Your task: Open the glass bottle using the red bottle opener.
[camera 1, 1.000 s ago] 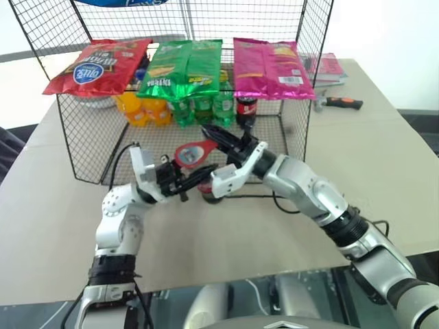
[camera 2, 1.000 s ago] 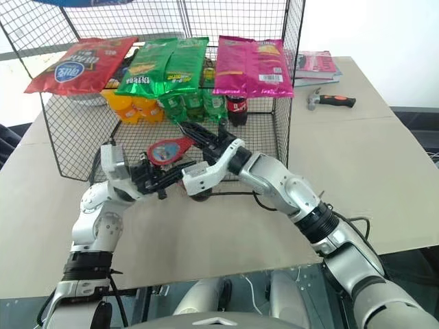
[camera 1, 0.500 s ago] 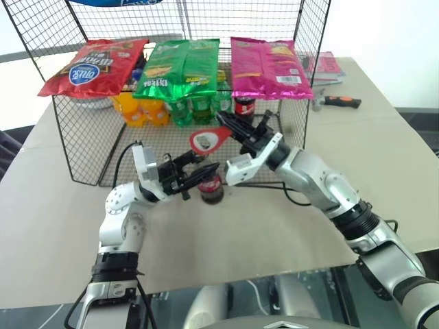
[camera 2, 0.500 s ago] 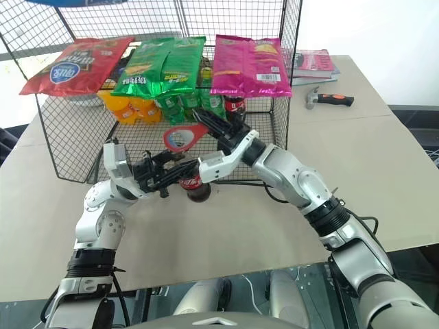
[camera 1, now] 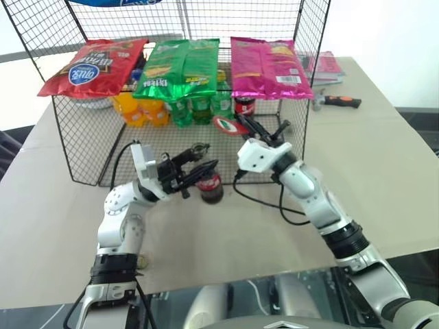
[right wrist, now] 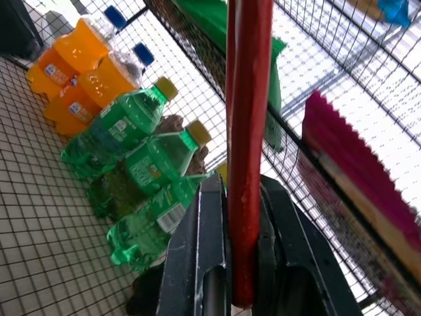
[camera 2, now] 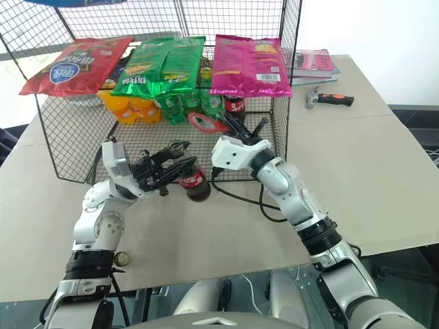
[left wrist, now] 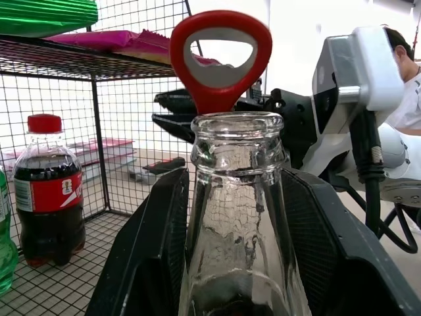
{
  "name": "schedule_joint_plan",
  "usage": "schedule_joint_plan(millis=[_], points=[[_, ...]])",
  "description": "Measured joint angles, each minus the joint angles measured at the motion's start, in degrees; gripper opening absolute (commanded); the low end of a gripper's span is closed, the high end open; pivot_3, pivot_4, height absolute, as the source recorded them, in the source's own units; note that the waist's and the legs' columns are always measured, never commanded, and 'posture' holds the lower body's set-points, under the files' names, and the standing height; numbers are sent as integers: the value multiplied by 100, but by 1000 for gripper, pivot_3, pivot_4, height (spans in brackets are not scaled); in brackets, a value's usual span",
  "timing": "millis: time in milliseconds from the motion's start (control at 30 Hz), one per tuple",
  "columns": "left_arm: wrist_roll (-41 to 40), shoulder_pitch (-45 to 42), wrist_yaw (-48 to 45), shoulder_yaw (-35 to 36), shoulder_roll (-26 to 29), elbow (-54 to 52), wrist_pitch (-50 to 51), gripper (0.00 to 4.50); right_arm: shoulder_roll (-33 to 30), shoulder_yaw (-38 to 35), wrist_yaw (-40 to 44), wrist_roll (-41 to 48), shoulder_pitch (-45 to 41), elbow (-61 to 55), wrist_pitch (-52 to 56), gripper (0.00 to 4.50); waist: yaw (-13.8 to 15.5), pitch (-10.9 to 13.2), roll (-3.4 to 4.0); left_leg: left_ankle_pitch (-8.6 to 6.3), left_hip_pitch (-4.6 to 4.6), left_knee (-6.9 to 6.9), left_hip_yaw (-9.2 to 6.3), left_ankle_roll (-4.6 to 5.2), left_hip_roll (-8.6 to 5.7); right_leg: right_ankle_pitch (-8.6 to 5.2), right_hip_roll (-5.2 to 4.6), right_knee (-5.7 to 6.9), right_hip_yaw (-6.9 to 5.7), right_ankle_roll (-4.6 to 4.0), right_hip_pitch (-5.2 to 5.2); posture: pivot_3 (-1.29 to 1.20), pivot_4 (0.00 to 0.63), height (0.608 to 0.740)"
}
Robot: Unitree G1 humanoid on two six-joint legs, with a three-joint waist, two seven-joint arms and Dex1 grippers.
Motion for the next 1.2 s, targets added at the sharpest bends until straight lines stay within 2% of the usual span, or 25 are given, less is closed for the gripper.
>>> schedule_joint_plan(millis=[33,133,167,633,767,1000,1200], points=[[29,11,31,-4,7,14,21,2890,2,-27,16,37,0,-12,39,0,0,0,1,1,-1,0,0,-1,0,0,0,0,0,0,-1,0,150,740],[105,35,75,-7,7,48,29,4283,-1,-76,51,88,0,-14,82,0,0,5,-4,1,-10,0,1,-2,0,0,0,0,0,0,-10,0,150,740],[119,35,82,-7,7,48,28,4460,-3,-81,58,90,0,-14,90,0,1,5,-4,1,-10,-1,1,-2,-1,0,-1,-1,1,0,-10,0,150,740],[196,326,-70,0,149,-12,100,4460,-23,-148,245,393,177,-119,273,0,-2,7,-5,1,-17,-20,4,-3,0,0,-2,-6,4,0,-25,0,150,740],[86,536,-77,60,292,-259,182,4460,-18,-254,708,920,446,-446,600,0,2,8,-4,0,-19,-21,4,-1,1,0,-4,-7,4,0,-26,0,150,740],[-8,1028,-58,236,598,-639,378,4460,13,-458,1796,2362,1075,-1408,2090,0,7,11,0,-13,-18,-22,0,21,3,0,-4,-7,1,0,-26,0,150,740],[-198,1404,-22,485,866,-995,584,4460,-480,-594,2647,3585,1706,-2408,3571,0,21,14,-1,-15,-19,-22,0,25,3,-2,-10,-11,-2,1,-24,0,150,740]])
